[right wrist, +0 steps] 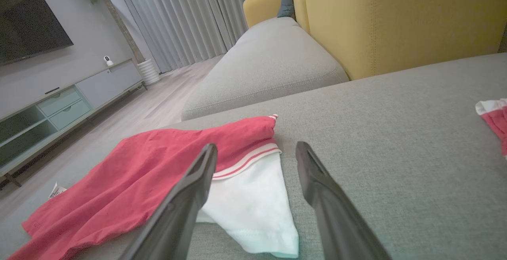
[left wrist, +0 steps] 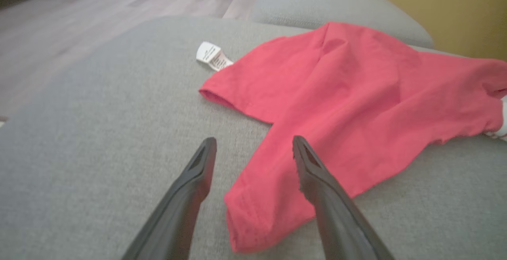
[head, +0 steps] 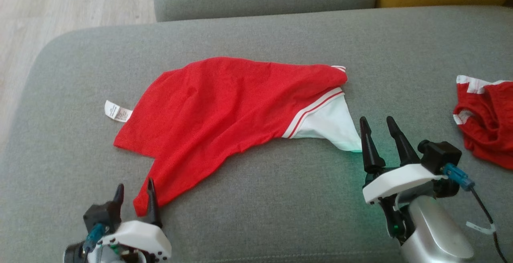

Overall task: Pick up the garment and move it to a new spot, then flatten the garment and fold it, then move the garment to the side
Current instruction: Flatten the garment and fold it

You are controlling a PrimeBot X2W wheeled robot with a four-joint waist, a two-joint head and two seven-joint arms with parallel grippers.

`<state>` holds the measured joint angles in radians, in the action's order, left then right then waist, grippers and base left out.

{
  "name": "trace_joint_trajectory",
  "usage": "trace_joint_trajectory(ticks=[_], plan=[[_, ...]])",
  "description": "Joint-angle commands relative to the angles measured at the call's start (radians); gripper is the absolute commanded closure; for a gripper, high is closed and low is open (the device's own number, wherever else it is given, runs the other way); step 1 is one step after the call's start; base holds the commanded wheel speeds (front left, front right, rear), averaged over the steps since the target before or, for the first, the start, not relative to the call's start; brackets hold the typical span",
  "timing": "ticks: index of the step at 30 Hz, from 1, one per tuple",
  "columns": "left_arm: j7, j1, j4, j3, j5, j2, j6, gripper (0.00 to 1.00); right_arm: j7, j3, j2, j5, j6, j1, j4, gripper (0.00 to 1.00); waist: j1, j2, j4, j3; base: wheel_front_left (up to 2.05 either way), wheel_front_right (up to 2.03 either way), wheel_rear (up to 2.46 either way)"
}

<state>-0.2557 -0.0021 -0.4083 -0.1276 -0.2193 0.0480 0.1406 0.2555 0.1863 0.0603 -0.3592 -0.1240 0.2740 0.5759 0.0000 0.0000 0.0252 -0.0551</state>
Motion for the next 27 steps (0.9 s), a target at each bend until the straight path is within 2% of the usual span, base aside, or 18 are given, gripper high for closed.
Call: trace_joint_trajectory(ticks=[1,6,17,27], plan=[[-0.006,-0.044,0.011,0.024,-0.020,0.003,0.004,0.00,0.006,0.016,-0.010,0.005,-0.007,0.021,-0.025,0.00,0.0000,0.0000,-0.001,-0.009,0.00,0.00,0.00],[-0.006,-0.055,-0.058,0.013,-0.104,0.002,-0.001,0.00,0.006,0.003,-0.010,0.007,-0.007,0.022,-0.014,0.00,0.0000,0.0000,0.001,-0.022,0.00,0.00,0.00],[-0.006,-0.065,-0.146,0.002,-0.219,0.002,0.008,0.00,0.006,-0.018,-0.010,0.006,-0.007,0.037,-0.007,0.00,0.0000,0.0000,0.004,-0.032,0.00,0.00,0.00],[-0.006,-0.092,-0.182,-0.030,-0.285,0.002,-0.031,0.00,0.006,-0.018,-0.010,0.007,-0.007,0.049,-0.006,0.00,0.0000,0.0000,-0.004,-0.051,0.00,0.00,0.00]])
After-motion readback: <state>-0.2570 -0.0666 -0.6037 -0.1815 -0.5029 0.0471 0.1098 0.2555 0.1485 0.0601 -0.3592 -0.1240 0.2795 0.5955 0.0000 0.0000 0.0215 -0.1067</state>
